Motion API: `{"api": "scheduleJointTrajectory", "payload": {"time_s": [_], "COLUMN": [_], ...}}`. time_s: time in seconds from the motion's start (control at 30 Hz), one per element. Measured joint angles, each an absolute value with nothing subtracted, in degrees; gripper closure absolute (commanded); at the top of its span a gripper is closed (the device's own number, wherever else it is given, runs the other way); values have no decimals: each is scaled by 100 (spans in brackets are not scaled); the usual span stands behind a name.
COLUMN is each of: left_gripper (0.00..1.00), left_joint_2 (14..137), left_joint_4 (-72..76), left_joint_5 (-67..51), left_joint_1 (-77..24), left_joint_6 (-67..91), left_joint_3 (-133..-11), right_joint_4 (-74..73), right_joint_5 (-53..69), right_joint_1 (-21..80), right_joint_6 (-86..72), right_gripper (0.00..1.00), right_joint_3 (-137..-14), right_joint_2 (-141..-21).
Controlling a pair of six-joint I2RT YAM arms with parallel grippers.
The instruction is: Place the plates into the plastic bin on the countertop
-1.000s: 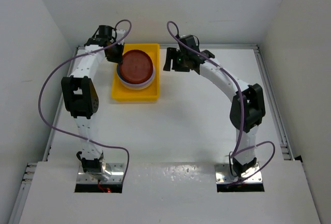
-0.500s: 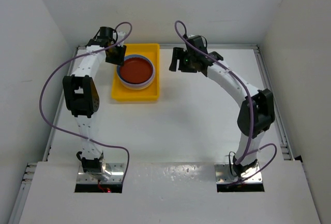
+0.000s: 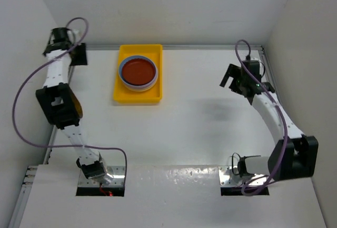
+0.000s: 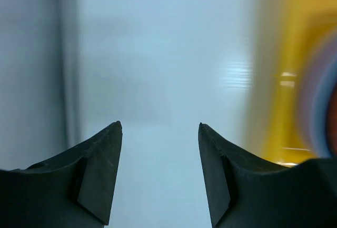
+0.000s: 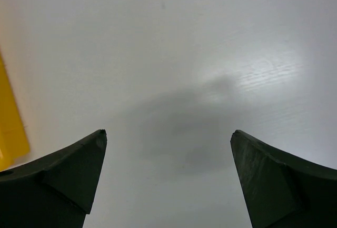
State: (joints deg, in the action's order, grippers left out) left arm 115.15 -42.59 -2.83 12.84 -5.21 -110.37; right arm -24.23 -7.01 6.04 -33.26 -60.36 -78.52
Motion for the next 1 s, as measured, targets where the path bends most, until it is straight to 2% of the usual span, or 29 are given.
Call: {"api": "scheduleJointTrajectory", "payload": {"time_s": [0.17,0.4,1.0], "left_gripper": [38,38,37], "left_joint_2": [10912,10694,10436], "left_joint_4": [-3975,-3854,-3627], "left_joint_5": [-213,-325,-491], "left_joint_1": [2674,2657,2633], "left_joint_6": [-373,-336,-336], "left_joint_3": [-9791,-8202,-8134], "right_joint_4": [-2150,-1881,-1806], "right_joint_5": [-1094,-1315,-1315], "right_joint_1": [259,56,54], "right_joint_6": [-3293,-3387,-3439], "right_gripper": [0,0,0], "right_joint_3": [-4875,-4278,-4525], "right_joint_2": [-6842,-6519,-6877]}}
